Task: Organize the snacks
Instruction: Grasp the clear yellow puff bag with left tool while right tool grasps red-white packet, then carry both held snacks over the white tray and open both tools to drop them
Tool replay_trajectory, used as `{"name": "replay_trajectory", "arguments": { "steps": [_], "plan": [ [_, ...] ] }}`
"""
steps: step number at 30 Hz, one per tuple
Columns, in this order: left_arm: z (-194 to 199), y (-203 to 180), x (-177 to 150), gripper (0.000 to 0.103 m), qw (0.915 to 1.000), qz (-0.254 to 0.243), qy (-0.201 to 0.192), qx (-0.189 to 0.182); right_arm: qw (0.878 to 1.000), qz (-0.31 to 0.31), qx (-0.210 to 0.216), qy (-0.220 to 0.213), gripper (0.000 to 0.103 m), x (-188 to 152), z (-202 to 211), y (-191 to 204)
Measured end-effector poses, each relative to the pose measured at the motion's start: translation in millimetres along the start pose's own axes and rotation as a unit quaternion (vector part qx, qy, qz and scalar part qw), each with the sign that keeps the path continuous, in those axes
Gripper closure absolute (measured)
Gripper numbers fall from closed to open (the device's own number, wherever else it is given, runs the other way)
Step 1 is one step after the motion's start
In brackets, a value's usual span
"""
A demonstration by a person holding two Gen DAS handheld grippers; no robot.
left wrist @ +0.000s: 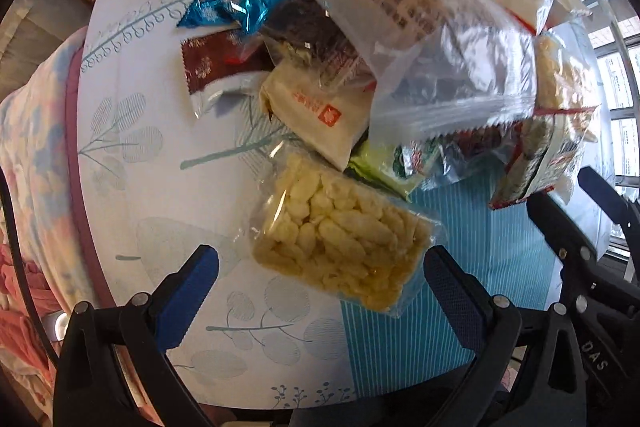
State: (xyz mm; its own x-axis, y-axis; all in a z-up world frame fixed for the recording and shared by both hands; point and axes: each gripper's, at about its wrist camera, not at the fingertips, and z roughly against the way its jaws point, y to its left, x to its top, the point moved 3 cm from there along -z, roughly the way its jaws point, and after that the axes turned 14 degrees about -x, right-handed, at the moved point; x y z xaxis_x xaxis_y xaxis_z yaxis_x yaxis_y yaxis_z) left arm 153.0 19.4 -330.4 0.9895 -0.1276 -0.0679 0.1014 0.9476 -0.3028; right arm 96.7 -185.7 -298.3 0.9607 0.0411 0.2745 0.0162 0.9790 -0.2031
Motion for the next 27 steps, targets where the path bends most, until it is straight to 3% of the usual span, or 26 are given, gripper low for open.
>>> {"name": "replay_trajectory", "arguments": {
  "steps": [13, 15, 17, 21, 27],
  "plan": [
    [-36, -7, -5, 0.001, 0.9998, 0.004, 0.018, 0.004, 0.999, 0.022, 0.007, -0.025, 0.037, 2, -17, 1],
    [-44, -8, -7, 0.001, 0.9998, 0.000, 0.019, 0.008, 0.999, 0.027, 0.020, -0.035, 0.043, 1, -15, 0],
    [-53, -16, -2, 0.005, 0.9994, -0.006, 0.026, 0.023, 0.998, 0.039, 0.035, -0.046, 0.057, 0, -12, 3],
    [-57, -38, -2, 0.014, 0.9989, -0.006, 0.027, 0.037, 0.997, 0.050, 0.037, -0.052, 0.062, -2, -10, 7],
    [-53, -42, -9, 0.016, 0.9986, 0.000, 0.027, 0.046, 0.997, 0.045, 0.048, -0.049, 0.068, -3, -5, 8]
  ]
}}
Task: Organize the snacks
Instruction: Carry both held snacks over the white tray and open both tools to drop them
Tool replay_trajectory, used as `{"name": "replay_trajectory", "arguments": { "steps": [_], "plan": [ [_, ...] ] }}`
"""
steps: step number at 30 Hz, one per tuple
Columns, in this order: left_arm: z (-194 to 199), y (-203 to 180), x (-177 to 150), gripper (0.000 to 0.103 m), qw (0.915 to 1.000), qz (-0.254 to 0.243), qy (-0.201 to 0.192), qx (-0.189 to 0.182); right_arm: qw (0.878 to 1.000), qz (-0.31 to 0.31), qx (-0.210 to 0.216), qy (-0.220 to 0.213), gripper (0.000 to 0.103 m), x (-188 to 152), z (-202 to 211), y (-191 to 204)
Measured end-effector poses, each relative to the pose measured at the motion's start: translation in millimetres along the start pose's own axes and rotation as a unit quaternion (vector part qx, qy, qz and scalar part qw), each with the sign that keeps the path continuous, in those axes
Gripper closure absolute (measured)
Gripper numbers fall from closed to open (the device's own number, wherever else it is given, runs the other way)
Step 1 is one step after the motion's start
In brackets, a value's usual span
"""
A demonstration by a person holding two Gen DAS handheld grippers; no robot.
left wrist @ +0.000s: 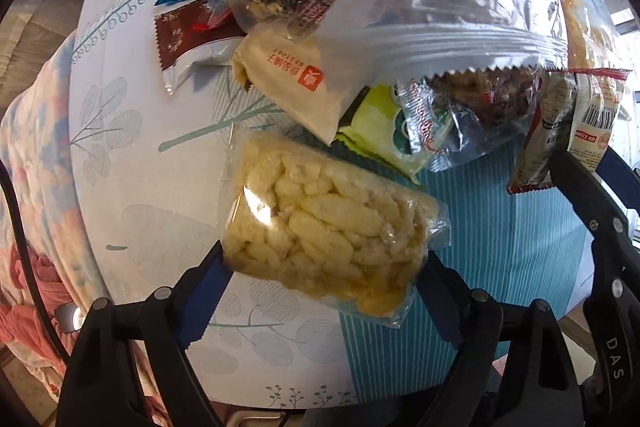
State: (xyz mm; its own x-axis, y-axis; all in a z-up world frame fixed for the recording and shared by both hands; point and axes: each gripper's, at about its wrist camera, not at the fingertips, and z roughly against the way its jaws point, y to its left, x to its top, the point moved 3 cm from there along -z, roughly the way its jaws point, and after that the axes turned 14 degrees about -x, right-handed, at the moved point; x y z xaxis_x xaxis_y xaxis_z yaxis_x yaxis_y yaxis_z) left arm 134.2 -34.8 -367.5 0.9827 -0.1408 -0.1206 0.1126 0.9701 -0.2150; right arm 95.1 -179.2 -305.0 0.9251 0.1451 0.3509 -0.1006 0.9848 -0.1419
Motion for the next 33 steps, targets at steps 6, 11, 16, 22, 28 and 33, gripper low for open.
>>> {"name": "replay_trajectory", "arguments": {
  "steps": [6, 11, 16, 22, 28, 33],
  "plan": [
    [16, -7, -11, 0.016, 1.0000, 0.009, -0.002, -0.001, 1.000, 0.003, 0.002, -0.002, 0.071, 1, 11, -2],
    [45, -18, -19, 0.016, 0.9999, 0.006, -0.011, -0.003, 1.000, 0.006, 0.006, -0.009, 0.071, 6, 33, -5],
    [81, -22, -19, 0.016, 0.9996, -0.004, -0.024, -0.014, 1.000, 0.005, 0.013, -0.025, 0.071, 17, 63, -8],
    [143, -22, -20, 0.016, 0.9975, -0.033, -0.060, -0.020, 0.998, -0.002, 0.016, -0.063, 0.071, 41, 99, -13],
    [203, -32, -4, 0.016, 0.9916, -0.058, -0.115, -0.016, 0.994, -0.015, 0.013, -0.109, 0.071, 76, 125, -21],
    [236, -29, 20, 0.016, 0.9859, -0.065, -0.153, -0.015, 0.990, -0.033, 0.014, -0.138, 0.071, 105, 138, -28]
  ]
}}
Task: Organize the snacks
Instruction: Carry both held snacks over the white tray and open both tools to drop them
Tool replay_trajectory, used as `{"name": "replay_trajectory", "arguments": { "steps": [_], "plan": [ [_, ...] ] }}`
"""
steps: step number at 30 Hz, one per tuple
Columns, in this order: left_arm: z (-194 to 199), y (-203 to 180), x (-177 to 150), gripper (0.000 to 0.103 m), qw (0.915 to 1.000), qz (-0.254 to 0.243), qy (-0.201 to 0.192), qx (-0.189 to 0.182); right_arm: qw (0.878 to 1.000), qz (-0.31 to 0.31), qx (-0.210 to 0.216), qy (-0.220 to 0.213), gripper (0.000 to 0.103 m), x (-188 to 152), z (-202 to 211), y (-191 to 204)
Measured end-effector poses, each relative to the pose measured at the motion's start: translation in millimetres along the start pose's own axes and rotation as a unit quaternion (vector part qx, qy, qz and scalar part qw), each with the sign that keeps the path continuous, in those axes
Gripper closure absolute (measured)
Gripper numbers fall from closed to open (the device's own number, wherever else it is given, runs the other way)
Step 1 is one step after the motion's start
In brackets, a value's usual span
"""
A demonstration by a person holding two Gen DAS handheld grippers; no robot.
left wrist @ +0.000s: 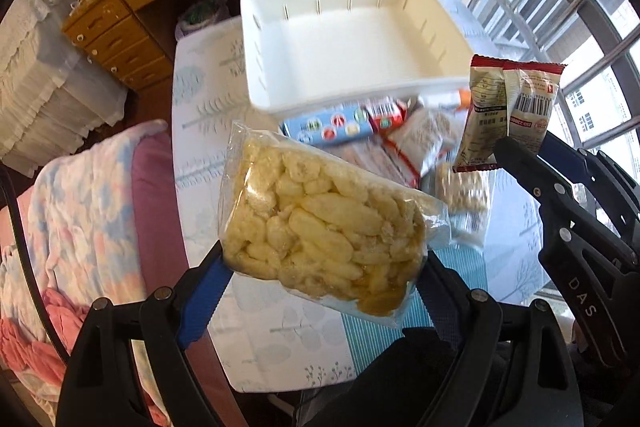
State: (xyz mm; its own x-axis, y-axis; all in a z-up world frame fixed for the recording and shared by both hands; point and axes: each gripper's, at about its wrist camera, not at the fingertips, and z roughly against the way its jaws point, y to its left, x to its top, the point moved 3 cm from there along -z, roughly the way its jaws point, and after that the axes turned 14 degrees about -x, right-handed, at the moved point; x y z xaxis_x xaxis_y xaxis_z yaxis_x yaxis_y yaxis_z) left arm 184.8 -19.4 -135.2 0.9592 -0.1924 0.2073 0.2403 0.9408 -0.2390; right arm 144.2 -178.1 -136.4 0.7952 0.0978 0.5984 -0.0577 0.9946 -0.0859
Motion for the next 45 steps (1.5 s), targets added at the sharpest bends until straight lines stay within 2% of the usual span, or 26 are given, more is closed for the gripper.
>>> {"name": "replay_trajectory", "arguments": {
  "steps": [7, 13, 22, 28, 35, 37, 39, 41, 45],
  "plan": [
    [18, 14, 49, 0.016, 0.9983, 0.006, -0.058, -0.007, 0.999, -0.011, 0.002, -0.041, 0.071, 38, -1, -2],
    [25, 27, 89, 0.016, 0.9923, 0.017, -0.120, -0.028, 0.998, -0.019, -0.003, -0.066, 0.071, 67, -13, -6],
    [1, 44, 125, 0.016, 0.9807, 0.015, -0.185, -0.061, 0.997, -0.037, -0.008, -0.068, 0.071, 88, -48, -13],
    [-19, 52, 137, 0.016, 0.9758, 0.014, -0.204, -0.076, 0.998, -0.050, -0.010, -0.045, 0.070, 92, -71, -15],
    [-38, 62, 145, 0.012, 0.9725, 0.042, -0.208, -0.095, 0.997, -0.058, -0.022, -0.036, 0.067, 89, -86, -19],
    [-40, 64, 145, 0.007, 0.9727, 0.053, -0.204, -0.097, 0.997, -0.062, -0.024, -0.030, 0.064, 89, -88, -21],
    [-39, 65, 144, 0.003, 0.9716, 0.057, -0.205, -0.103, 0.997, -0.068, -0.024, -0.025, 0.049, 88, -88, -23],
    [-34, 65, 142, 0.001, 0.9694, 0.055, -0.212, -0.111, 0.997, -0.072, -0.026, -0.026, 0.039, 86, -85, -25],
    [-23, 62, 138, 0.001, 0.9678, 0.051, -0.216, -0.120, 0.997, -0.075, -0.028, -0.023, 0.039, 85, -79, -25]
  ]
}}
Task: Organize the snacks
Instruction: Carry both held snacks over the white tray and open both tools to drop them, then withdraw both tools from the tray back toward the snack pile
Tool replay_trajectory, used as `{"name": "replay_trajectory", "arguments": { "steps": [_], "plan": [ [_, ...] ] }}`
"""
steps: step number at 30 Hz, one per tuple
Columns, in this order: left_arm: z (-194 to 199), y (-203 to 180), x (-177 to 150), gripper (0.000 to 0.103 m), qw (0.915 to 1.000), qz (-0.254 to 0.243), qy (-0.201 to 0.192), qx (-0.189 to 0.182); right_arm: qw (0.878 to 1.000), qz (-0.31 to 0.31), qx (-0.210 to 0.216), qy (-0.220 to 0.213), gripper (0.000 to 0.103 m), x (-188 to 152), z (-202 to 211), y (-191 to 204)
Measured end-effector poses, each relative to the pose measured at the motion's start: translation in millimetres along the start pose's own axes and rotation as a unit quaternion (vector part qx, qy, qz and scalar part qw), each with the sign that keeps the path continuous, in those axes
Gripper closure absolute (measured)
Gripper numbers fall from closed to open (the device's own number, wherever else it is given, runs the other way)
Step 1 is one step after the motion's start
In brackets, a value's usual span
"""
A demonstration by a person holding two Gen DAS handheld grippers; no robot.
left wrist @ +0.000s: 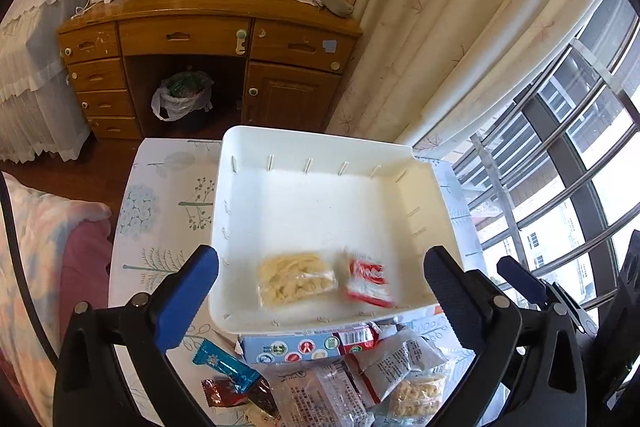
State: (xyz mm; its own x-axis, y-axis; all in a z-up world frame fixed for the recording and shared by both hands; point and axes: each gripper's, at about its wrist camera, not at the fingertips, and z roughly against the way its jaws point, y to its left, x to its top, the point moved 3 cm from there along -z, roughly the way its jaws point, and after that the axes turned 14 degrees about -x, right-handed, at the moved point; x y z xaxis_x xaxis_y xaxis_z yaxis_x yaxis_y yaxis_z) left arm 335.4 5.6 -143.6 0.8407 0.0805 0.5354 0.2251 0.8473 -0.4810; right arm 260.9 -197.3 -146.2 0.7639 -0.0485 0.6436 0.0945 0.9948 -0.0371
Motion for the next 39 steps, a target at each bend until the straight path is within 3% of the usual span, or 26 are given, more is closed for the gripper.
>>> {"name": "replay_trajectory", "arguments": {
  "steps": [9, 19, 37, 39],
  "plan": [
    [48, -19, -12, 0.001, 0.9981, -0.003, -0.031, -0.052, 1.000, 0.001, -0.010, -0.008, 0.039, -15, 36, 1],
    [93, -17, -50, 0.001, 0.9985, -0.005, -0.032, -0.043, 1.000, -0.003, -0.016, -0.008, 0.038, -53, 78, 6],
    [116, 23, -149, 0.001, 0.9980, 0.035, 0.052, -0.006, 0.998, -0.018, -0.019, 0.063, 0.038, -135, 92, 2],
    [114, 28, -155, 0.001, 0.9970, 0.048, 0.062, -0.001, 0.997, -0.017, -0.018, 0.075, 0.033, -142, 88, 0]
  ]
}}
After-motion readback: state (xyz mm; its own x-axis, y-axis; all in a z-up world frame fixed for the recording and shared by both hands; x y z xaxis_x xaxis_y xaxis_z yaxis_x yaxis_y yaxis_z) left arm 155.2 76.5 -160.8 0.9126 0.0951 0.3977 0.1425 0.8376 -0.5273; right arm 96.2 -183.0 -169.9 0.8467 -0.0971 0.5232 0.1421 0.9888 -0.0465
